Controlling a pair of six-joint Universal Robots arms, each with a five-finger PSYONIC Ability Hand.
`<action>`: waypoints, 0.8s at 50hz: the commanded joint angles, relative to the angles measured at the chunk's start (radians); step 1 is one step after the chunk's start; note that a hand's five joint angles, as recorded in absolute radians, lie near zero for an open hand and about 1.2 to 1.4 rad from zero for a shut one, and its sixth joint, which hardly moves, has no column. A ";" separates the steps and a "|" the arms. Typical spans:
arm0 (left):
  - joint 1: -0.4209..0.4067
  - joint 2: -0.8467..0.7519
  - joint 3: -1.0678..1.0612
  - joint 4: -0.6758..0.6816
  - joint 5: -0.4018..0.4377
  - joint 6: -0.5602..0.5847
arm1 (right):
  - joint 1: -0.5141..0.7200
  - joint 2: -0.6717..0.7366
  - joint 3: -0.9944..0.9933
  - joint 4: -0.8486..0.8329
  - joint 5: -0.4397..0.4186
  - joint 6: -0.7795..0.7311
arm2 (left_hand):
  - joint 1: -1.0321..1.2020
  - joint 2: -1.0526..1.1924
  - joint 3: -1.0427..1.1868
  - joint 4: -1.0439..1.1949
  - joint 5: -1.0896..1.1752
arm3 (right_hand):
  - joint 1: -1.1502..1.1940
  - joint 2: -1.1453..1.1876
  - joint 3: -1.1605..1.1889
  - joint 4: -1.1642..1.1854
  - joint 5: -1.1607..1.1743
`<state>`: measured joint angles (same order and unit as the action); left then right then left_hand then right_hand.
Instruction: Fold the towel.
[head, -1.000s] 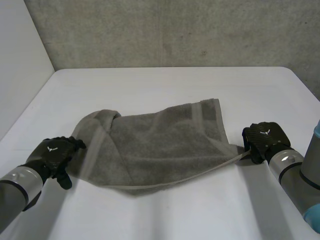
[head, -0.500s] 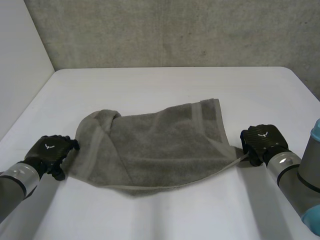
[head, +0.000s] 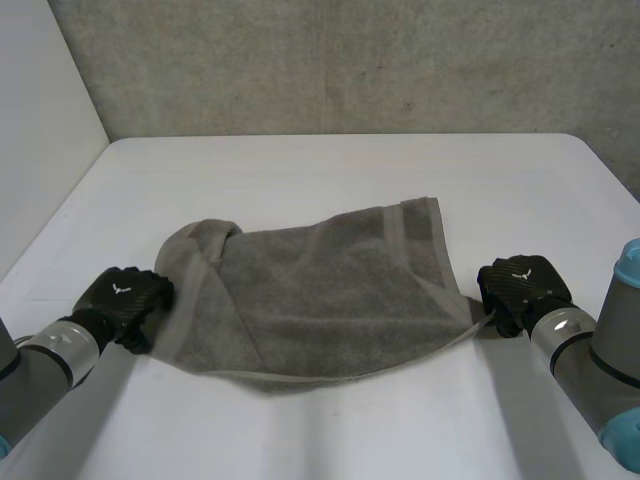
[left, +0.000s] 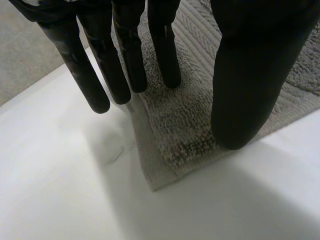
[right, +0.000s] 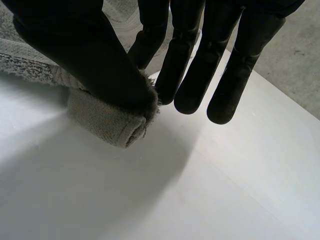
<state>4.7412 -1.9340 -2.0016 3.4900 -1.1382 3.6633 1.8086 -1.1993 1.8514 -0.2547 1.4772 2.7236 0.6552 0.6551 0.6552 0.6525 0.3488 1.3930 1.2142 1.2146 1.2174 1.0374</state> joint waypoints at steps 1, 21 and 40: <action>-0.016 -0.020 0.027 0.001 -0.002 -0.008 | 0.000 0.012 -0.003 0.000 0.000 -0.004 | 0.169 0.169 0.169 0.172 0.301 | 0.003 0.182 0.182 0.179 0.184; -0.026 0.027 0.017 -0.051 -0.003 0.001 | 0.000 0.015 -0.004 0.000 0.000 -0.005 | -0.107 -0.107 -0.107 -0.104 0.025 | 0.003 0.182 0.182 0.179 0.184; -0.023 -0.019 0.027 -0.034 -0.005 0.006 | 0.001 0.020 -0.004 0.000 0.000 -0.008 | -0.081 -0.080 -0.081 -0.078 0.051 | 0.003 0.182 0.182 0.179 0.184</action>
<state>4.7180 -1.9307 -1.9858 3.4520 -1.1413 3.6696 1.8101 -1.1811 1.8472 -0.2546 1.4772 2.7164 0.4951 0.4924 0.4925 0.4926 0.3168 1.3930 1.2142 1.2146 1.2175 1.0382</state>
